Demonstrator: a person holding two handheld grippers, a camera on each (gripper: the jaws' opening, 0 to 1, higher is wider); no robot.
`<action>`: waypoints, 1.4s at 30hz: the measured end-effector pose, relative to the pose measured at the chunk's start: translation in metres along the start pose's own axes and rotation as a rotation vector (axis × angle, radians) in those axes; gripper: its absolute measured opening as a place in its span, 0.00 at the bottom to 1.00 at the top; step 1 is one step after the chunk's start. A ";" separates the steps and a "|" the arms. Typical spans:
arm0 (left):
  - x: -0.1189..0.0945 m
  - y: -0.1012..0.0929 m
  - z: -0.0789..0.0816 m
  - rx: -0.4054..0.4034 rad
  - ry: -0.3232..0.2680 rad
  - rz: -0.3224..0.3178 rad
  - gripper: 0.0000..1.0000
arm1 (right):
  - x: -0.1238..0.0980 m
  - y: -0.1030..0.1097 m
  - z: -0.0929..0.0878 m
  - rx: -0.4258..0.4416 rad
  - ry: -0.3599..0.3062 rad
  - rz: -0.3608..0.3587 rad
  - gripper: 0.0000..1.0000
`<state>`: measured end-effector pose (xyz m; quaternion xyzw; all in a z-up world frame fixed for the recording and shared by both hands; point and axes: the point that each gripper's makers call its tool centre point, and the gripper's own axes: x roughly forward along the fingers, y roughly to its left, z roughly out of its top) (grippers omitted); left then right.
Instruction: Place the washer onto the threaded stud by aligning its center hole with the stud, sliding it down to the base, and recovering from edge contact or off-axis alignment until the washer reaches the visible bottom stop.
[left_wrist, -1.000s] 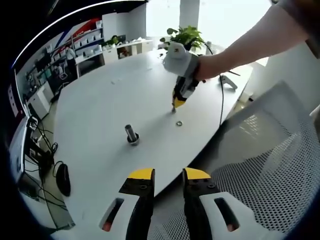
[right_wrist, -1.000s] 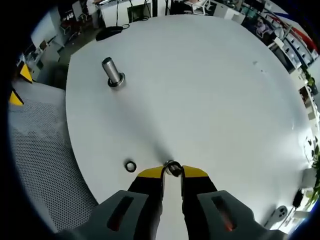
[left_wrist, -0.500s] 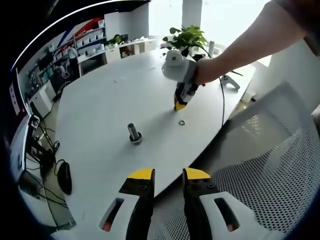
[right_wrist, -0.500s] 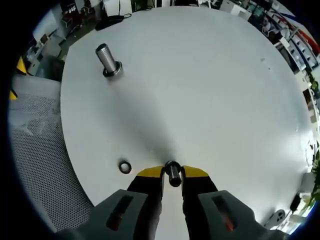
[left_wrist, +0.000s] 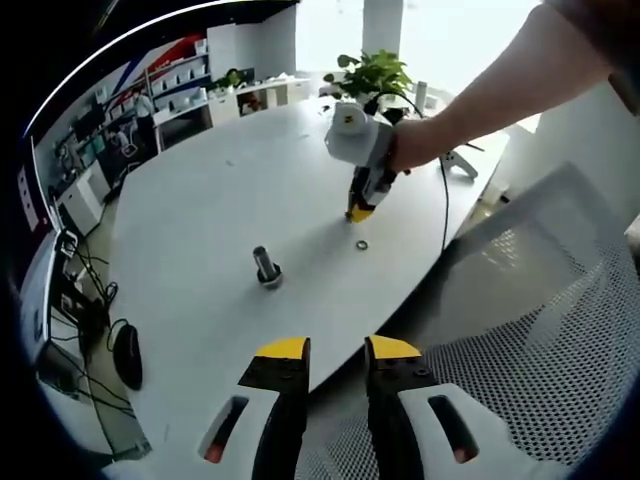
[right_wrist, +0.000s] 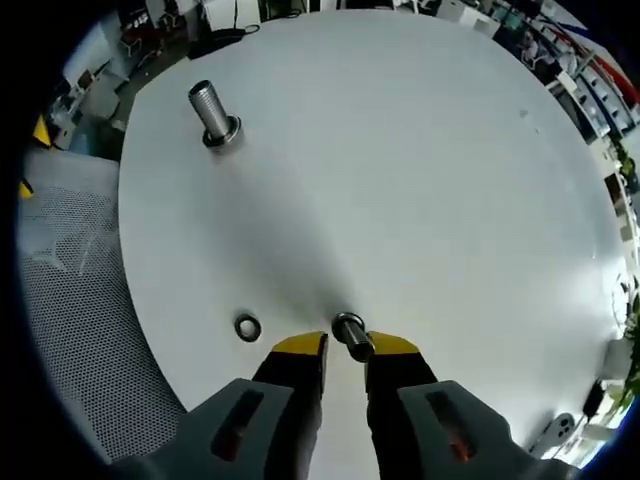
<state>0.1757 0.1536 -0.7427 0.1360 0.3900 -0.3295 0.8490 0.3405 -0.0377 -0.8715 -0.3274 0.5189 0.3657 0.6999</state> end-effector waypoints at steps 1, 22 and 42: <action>0.000 0.000 0.000 0.001 -0.001 -0.001 0.19 | -0.002 0.000 -0.001 0.005 -0.002 -0.002 0.17; 0.000 -0.007 0.000 0.025 -0.001 -0.025 0.19 | -0.019 0.029 -0.032 0.069 -0.005 -0.004 0.20; -0.002 -0.004 0.002 0.012 -0.020 -0.016 0.19 | 0.004 0.067 0.007 -0.102 -0.001 0.072 0.18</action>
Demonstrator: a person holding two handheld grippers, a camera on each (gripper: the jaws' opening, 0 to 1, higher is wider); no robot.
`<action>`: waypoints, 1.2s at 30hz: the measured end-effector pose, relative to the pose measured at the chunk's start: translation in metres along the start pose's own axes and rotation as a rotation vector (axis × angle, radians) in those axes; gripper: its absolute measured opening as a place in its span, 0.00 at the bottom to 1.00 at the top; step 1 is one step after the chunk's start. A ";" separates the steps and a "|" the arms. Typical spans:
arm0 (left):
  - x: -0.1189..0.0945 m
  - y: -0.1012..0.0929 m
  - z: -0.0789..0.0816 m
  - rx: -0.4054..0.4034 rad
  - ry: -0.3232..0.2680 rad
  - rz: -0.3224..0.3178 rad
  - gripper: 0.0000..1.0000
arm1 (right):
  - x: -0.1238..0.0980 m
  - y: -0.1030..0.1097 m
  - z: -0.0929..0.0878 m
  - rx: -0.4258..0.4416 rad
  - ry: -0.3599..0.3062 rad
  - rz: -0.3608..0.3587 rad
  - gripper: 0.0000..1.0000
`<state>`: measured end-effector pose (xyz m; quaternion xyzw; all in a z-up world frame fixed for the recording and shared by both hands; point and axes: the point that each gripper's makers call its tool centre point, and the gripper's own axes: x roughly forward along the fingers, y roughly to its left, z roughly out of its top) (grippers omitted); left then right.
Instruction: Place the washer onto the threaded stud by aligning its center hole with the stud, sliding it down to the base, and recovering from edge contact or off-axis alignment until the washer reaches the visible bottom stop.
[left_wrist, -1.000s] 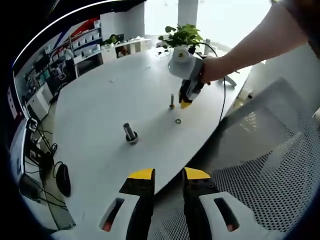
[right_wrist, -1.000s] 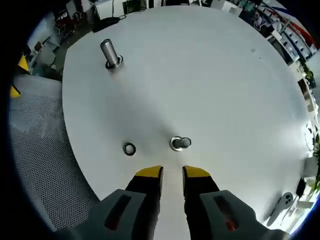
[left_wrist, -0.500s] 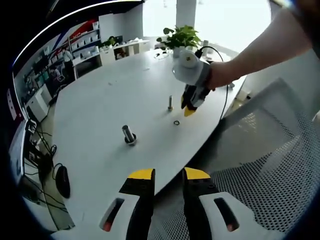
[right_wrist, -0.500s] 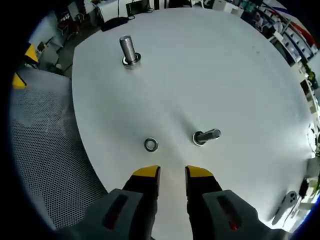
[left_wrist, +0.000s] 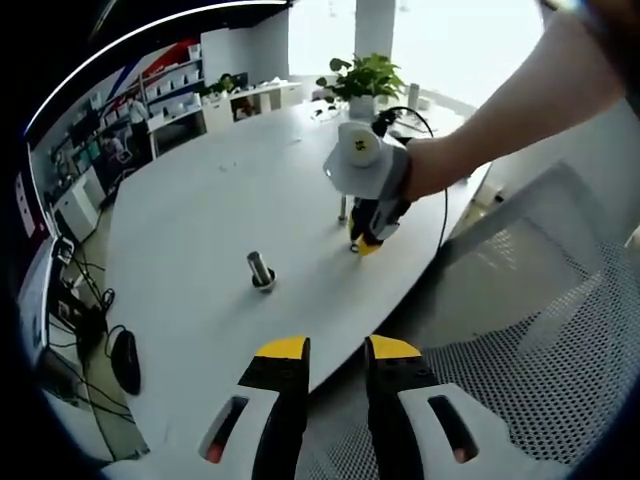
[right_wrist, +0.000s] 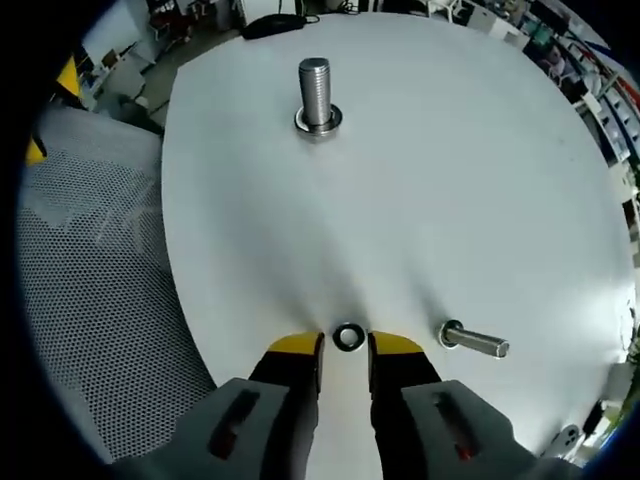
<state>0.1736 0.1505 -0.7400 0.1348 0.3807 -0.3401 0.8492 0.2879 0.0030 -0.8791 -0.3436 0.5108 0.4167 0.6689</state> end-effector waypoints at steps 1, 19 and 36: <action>0.000 0.001 0.000 -0.002 -0.001 0.002 0.19 | 0.000 0.000 0.001 -0.005 0.000 0.002 0.17; 0.001 0.000 0.000 -0.006 0.008 -0.005 0.19 | -0.001 0.003 -0.005 -0.263 0.084 0.058 0.19; 0.002 -0.001 -0.002 -0.006 0.019 -0.011 0.19 | -0.002 -0.003 -0.011 -0.227 0.061 0.068 0.19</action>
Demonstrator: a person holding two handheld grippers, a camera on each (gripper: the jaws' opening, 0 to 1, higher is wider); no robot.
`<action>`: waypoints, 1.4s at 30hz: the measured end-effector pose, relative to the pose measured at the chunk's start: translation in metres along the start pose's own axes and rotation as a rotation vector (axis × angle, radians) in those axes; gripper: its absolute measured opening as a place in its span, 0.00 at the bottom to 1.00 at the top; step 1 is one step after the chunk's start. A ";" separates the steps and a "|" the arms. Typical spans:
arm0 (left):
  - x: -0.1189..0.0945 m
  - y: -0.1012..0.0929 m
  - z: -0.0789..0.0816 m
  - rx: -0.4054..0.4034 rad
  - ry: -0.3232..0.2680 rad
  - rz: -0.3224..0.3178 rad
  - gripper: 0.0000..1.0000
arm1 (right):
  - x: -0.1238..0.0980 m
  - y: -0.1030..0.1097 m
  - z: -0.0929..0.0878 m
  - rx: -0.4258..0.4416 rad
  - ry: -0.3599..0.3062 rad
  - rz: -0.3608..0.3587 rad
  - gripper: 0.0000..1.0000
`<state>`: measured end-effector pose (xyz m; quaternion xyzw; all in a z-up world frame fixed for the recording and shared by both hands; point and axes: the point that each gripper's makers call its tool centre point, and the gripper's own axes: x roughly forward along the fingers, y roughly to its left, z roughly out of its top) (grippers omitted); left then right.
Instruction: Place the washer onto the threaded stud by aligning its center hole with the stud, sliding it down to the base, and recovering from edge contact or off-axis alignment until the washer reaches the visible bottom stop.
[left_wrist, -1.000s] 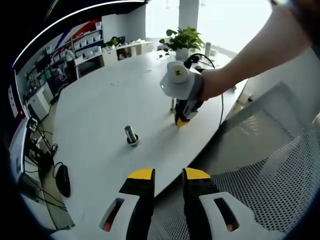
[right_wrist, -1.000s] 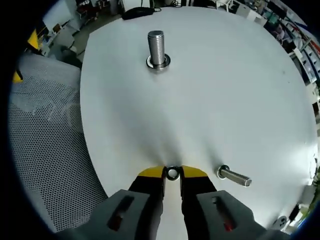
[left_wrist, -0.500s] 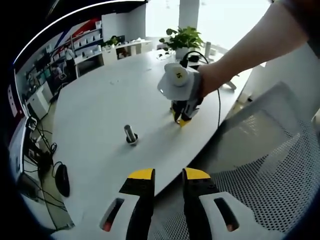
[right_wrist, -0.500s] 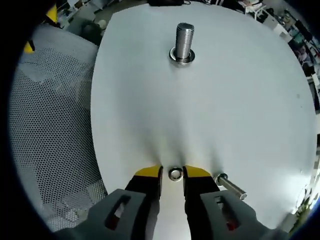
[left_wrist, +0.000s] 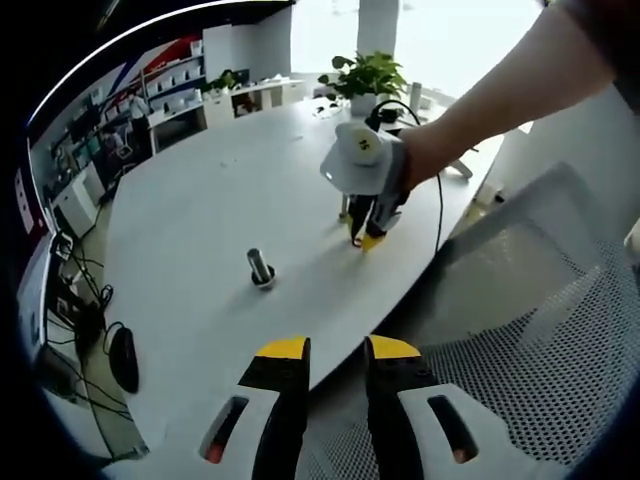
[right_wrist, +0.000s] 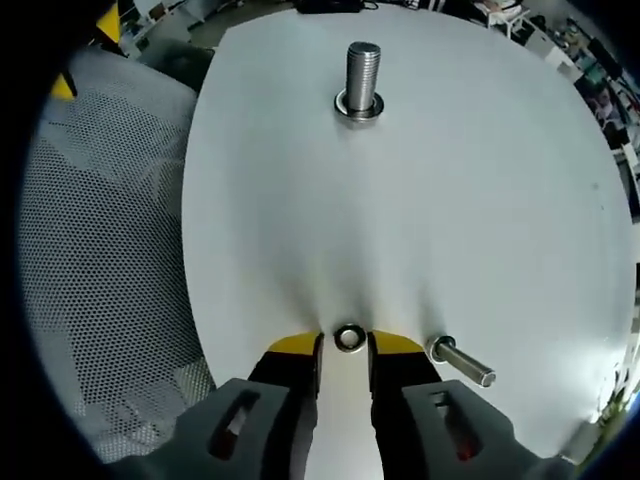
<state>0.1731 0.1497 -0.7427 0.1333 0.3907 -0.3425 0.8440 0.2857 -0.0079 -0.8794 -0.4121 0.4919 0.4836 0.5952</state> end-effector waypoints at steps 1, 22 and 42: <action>0.000 0.000 0.000 0.000 -0.001 0.000 0.19 | 0.000 -0.001 0.000 -0.002 -0.003 0.000 0.18; -0.001 0.002 0.001 -0.003 -0.004 0.012 0.19 | 0.004 -0.006 0.002 -0.041 0.203 0.030 0.14; -0.002 0.002 0.003 0.004 -0.017 0.007 0.18 | -0.001 -0.004 0.001 0.081 -0.046 -0.055 0.14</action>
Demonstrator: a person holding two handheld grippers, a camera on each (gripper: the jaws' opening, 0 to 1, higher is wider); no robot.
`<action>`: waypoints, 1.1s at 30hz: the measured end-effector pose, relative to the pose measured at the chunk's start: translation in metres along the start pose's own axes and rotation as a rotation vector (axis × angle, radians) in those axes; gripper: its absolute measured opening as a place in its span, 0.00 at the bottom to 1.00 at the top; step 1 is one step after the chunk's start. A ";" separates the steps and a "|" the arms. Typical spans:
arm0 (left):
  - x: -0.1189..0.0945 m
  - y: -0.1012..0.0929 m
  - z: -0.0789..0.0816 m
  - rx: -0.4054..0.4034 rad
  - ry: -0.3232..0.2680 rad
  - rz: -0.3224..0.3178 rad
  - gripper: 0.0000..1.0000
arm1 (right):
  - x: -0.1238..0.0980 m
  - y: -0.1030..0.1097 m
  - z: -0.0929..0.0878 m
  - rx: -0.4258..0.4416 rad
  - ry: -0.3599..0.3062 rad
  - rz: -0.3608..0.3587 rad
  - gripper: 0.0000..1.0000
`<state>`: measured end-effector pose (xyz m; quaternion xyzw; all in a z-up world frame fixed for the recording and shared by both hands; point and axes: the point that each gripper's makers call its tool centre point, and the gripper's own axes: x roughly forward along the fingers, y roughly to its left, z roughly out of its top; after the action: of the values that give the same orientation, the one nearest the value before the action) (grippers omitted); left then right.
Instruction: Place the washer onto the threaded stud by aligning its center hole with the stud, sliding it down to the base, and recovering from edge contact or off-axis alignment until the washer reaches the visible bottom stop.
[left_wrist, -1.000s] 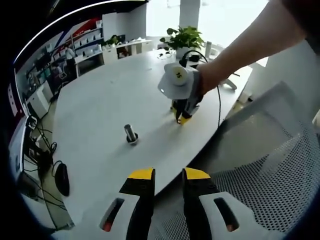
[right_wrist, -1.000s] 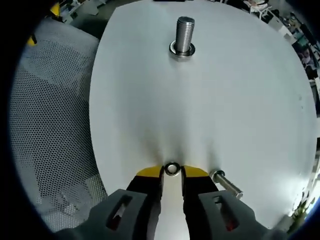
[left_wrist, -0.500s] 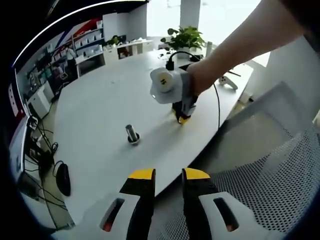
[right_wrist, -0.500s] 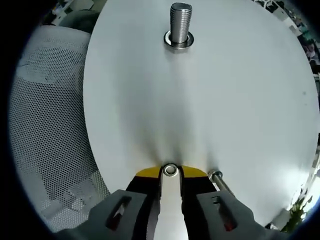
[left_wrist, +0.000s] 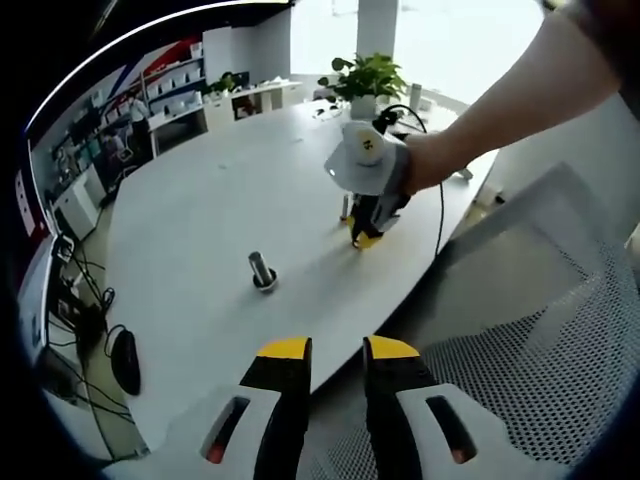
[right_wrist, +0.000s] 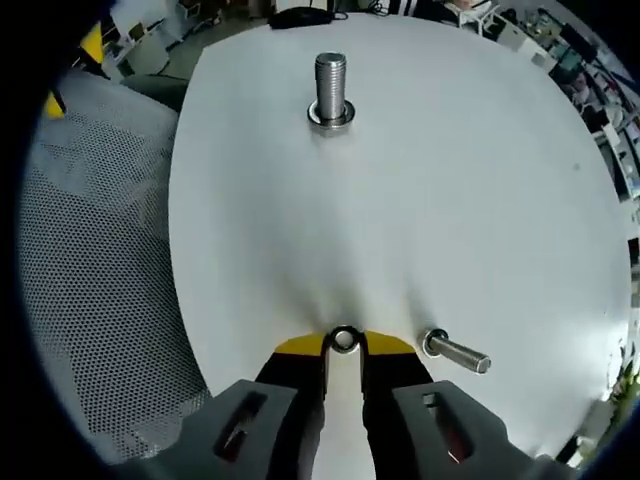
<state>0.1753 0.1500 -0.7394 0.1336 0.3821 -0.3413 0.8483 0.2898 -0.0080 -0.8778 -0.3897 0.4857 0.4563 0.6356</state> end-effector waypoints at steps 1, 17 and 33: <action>0.000 0.000 0.001 0.000 -0.005 -0.002 0.18 | -0.001 0.000 -0.001 0.006 0.004 -0.002 0.14; 0.000 0.000 -0.001 -0.004 0.005 0.000 0.18 | -0.014 -0.003 -0.009 0.105 -0.064 -0.026 0.14; 0.001 -0.001 -0.003 -0.002 0.016 -0.003 0.18 | -0.049 -0.044 -0.014 0.215 -0.172 -0.149 0.14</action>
<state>0.1736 0.1507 -0.7426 0.1347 0.3894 -0.3413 0.8448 0.3229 -0.0431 -0.8306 -0.3138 0.4452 0.3851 0.7450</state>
